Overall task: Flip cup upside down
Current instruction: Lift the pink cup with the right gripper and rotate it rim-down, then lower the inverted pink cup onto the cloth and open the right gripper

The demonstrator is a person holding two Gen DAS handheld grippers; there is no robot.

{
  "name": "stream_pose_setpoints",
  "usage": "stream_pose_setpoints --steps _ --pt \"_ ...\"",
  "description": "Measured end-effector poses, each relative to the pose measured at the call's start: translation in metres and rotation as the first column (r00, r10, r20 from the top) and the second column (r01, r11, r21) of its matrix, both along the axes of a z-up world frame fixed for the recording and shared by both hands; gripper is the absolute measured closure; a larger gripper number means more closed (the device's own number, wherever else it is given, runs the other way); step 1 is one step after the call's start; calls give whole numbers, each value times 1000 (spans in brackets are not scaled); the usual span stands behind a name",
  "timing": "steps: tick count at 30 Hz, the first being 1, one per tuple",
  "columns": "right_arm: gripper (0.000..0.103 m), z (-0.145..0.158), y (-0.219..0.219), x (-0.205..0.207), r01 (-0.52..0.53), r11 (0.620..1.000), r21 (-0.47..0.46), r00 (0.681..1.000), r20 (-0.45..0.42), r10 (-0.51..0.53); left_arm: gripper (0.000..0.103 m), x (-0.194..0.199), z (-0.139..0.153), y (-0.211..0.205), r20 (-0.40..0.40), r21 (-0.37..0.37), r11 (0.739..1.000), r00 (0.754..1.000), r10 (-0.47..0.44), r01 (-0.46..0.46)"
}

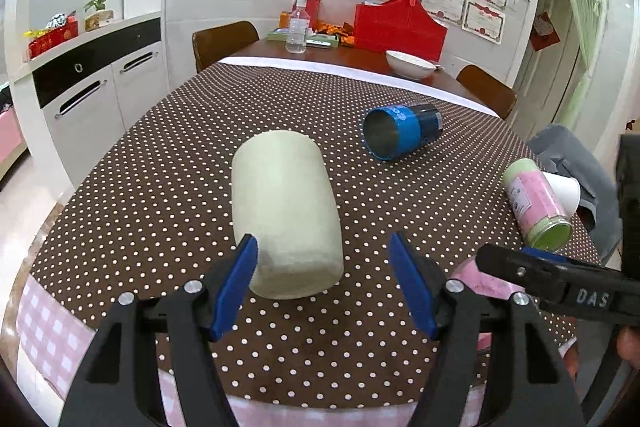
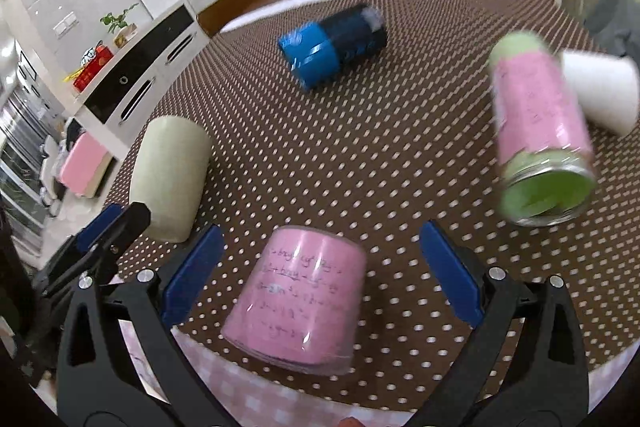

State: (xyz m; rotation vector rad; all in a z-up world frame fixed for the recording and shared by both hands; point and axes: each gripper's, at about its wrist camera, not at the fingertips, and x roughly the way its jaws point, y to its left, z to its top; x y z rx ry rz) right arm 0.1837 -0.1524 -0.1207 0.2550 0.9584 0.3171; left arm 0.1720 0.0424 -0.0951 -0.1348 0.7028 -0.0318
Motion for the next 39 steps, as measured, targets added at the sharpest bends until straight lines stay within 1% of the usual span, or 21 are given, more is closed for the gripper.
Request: stream_pose_setpoints --steps 1,3,4,8,9,14,16,19,21,22,24,27,28,30,34,37,39 --pt "13 -3 0 3 -4 1000 -1 1000 -22 4 36 1 -1 1 0 0 1000 1000 -5 5" --pt "17 -8 -1 5 -12 1000 14 998 -58 13 36 1 -1 1 9 4 1000 1000 -14 14" --pt "21 -11 -1 7 -19 1000 13 997 -75 20 36 2 -1 1 12 3 1000 1000 -19 19" --pt "31 -18 0 10 -38 999 37 991 -127 43 36 2 -3 4 20 -17 999 999 -33 34" --pt "37 -19 1 11 -44 998 41 990 -133 50 36 2 -3 4 21 -17 999 999 -35 35" --pt "39 -17 6 14 -68 997 26 990 -126 71 36 -1 -3 6 28 -15 999 999 -35 36" --pt "40 -15 7 15 -75 997 14 991 -110 76 36 -2 -2 7 33 -17 999 999 -36 36" --pt "40 -9 8 14 -77 997 -19 996 -48 76 36 -4 -1 7 41 -21 999 999 -36 37" --pt "41 -2 11 10 -77 995 -70 997 16 79 36 -7 1 6 51 -21 999 998 -33 34" --pt "41 3 14 6 -73 990 -121 994 68 82 36 -7 1 6 53 -20 999 998 -33 34" --pt "41 6 17 4 -71 983 -169 989 115 91 36 -8 3 5 57 -18 999 998 -33 34" --pt "41 9 24 0 -73 971 -227 976 186 117 36 -10 4 4 66 -15 999 997 -27 28" --pt "41 10 28 -3 -65 962 -266 965 227 128 36 -11 5 4 69 -14 1000 997 -26 27" --pt "41 10 34 -7 -57 948 -312 950 275 148 36 -12 7 4 74 -10 1000 997 -21 22" --pt "41 9 40 -18 -70 938 -339 925 331 189 36 -15 8 4 77 -5 1000 997 -17 17" --pt "41 8 42 -25 -55 936 -348 915 358 187 36 -17 9 4 79 2 1000 997 -17 17" --pt "41 7 39 -29 -46 942 -332 913 369 175 36 -20 8 5 80 6 1000 997 -19 19"
